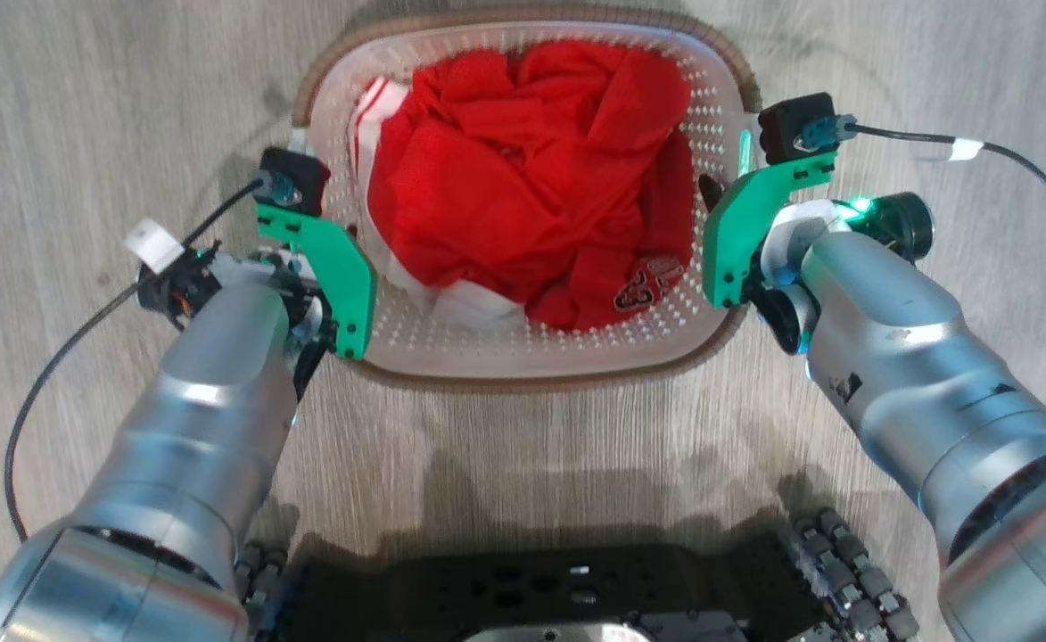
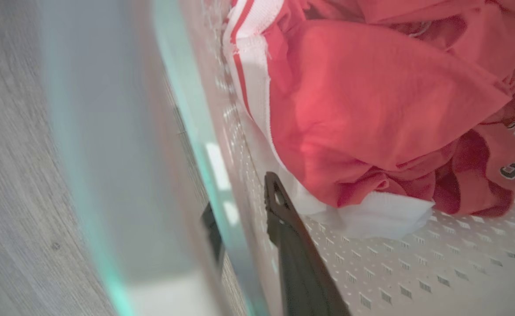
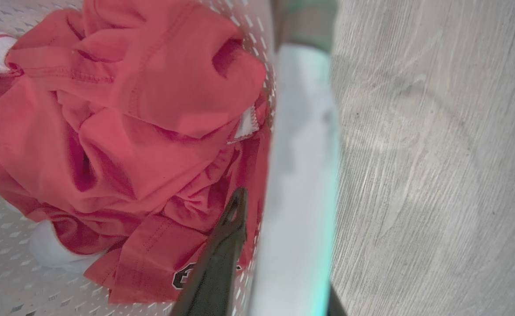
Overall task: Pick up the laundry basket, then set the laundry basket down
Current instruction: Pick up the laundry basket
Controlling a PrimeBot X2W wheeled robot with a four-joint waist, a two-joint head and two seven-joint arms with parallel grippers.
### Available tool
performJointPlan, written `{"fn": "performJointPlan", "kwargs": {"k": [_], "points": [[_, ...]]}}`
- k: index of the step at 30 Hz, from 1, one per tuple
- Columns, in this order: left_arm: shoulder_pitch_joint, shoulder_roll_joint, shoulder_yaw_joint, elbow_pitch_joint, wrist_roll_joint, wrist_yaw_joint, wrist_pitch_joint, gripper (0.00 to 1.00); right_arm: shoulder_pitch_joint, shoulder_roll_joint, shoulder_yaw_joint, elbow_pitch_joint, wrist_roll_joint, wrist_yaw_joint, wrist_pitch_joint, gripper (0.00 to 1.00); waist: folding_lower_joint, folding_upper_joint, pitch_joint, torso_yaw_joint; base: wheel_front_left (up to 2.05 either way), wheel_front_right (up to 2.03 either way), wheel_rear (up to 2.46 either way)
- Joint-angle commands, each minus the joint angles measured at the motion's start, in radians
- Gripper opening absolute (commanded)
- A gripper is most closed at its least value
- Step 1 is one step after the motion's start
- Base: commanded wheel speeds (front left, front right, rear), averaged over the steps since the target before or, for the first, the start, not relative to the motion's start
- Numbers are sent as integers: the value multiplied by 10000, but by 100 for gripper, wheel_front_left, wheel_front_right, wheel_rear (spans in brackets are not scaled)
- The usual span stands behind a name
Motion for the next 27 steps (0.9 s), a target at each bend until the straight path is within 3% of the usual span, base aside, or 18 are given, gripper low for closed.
{"fn": "performJointPlan", "kwargs": {"k": [1,14,21,27], "points": [[377,341,-195,-52,196,-4,88,0,619,99,363,-52,-75,27,125,0,0,-1,-417,-23,0,0,0],[1388,496,-1028,-52,343,-68,834,0,1737,99,894,-160,749,27,1180,0,0,-1,-2910,-74,0,0,0],[2336,430,-1495,-52,-155,-72,1282,0,2551,94,1380,-280,1078,27,1688,0,0,-1,-4546,-8,0,0,0],[2987,415,-1325,-52,-863,-73,1334,0,3157,-24,1631,-534,1490,27,1855,0,0,-1,-5724,100,0,0,0]]}}
